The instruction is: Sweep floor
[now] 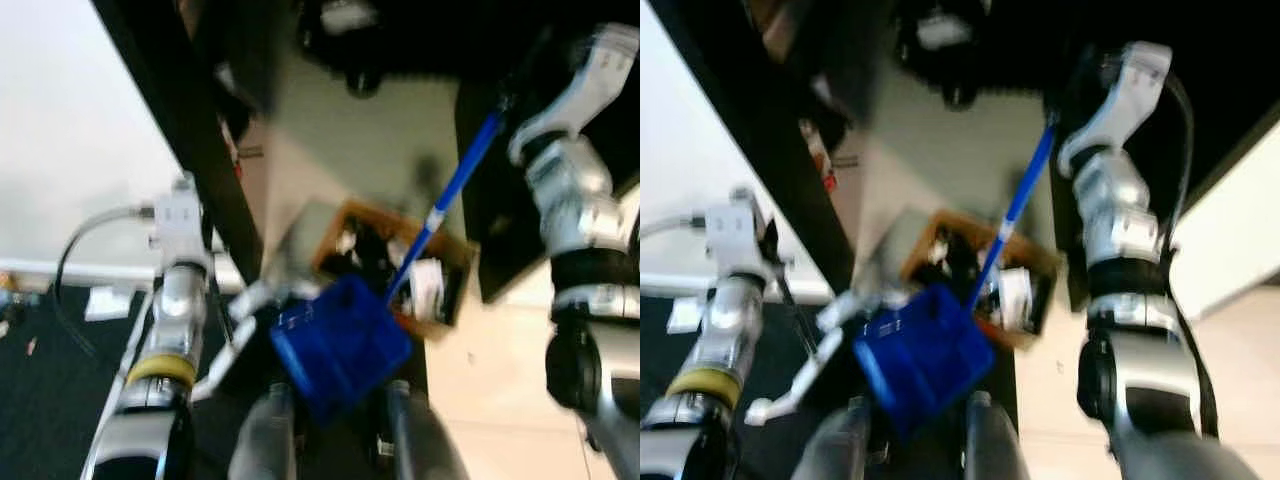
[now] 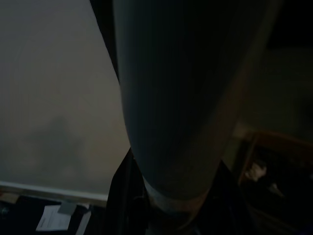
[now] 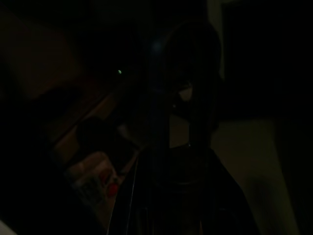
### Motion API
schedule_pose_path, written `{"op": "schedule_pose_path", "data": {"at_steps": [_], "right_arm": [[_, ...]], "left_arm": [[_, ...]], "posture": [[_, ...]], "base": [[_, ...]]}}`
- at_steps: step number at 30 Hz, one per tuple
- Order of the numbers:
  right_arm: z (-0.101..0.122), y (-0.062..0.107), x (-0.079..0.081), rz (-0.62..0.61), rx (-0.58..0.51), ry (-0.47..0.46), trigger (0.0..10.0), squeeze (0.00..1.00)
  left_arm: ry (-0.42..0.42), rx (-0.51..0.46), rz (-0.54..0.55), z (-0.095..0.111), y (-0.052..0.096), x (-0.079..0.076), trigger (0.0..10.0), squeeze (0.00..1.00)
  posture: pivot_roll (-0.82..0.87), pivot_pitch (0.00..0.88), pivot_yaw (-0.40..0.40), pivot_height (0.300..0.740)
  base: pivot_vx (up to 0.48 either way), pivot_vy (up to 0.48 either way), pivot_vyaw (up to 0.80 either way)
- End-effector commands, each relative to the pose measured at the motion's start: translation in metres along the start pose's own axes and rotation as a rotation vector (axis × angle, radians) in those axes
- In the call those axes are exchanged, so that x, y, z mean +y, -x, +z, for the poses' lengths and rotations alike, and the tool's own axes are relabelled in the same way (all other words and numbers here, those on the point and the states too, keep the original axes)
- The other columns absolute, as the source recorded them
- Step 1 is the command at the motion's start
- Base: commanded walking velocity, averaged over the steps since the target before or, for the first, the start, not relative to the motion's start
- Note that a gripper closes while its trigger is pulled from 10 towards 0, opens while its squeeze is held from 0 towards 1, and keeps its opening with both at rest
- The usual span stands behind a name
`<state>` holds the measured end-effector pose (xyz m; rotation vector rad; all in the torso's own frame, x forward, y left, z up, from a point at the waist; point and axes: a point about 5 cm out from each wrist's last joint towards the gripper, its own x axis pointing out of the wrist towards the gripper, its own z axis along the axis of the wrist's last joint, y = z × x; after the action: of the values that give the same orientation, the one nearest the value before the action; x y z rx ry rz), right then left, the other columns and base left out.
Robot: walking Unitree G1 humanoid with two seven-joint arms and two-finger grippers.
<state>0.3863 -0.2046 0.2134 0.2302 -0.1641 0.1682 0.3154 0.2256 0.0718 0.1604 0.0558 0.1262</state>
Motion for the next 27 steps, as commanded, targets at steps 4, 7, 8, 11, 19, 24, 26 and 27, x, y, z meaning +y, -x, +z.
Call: {"op": "schedule_pose_path", "data": {"at_steps": [4,7,8,11,19,24,26,27], "right_arm": [[0.005,0.001,0.004,0.006,-0.02,-0.001,10.0,0.0],[0.005,0.001,0.004,0.005,-0.019,-0.001,10.0,0.0],[0.004,0.002,0.004,0.005,-0.018,-0.001,10.0,0.0],[0.003,0.003,0.004,0.004,-0.014,0.002,10.0,0.0],[-0.005,0.007,0.002,-0.002,0.014,0.017,10.0,0.0],[-0.015,0.011,0.001,-0.015,0.044,0.011,10.0,0.0],[-0.017,0.012,0.002,-0.016,0.052,0.01,10.0,0.0],[-0.019,0.013,0.002,-0.015,0.057,0.013,10.0,0.0]], "left_arm": [[0.0,0.008,-0.009,-0.002,0.001,-0.003,10.0,0.0],[0.0,0.009,-0.009,-0.002,0.002,-0.003,10.0,0.0],[0.0,0.009,-0.009,-0.002,0.002,-0.003,10.0,0.0],[-0.002,0.01,-0.012,-0.002,0.002,-0.003,10.0,0.0],[0.048,0.056,0.015,-0.006,0.001,-0.002,10.0,0.0],[0.04,0.084,0.015,-0.009,0.0,-0.002,10.0,0.0],[0.041,0.086,0.013,-0.009,0.0,-0.002,10.0,0.0],[0.038,0.089,0.012,-0.009,0.001,-0.002,10.0,0.0]], "posture": [[0.0,0.077,-0.016,0.74],[0.0,0.077,-0.016,0.74],[0.0,0.076,-0.015,0.74],[0.0,0.072,-0.014,0.74],[0.0,0.07,-0.014,0.74],[0.0,0.079,-0.014,0.74],[0.0,0.081,-0.014,0.74],[0.0,0.083,-0.015,0.74]], "base": [[-0.435,0.0,0.0],[-0.435,0.0,0.0],[-0.435,0.0,0.0],[-0.429,0.0,0.0],[-0.223,0.0,0.0],[0.0,-0.107,0.0],[0.0,-0.373,0.0],[0.0,-0.48,0.0]]}}
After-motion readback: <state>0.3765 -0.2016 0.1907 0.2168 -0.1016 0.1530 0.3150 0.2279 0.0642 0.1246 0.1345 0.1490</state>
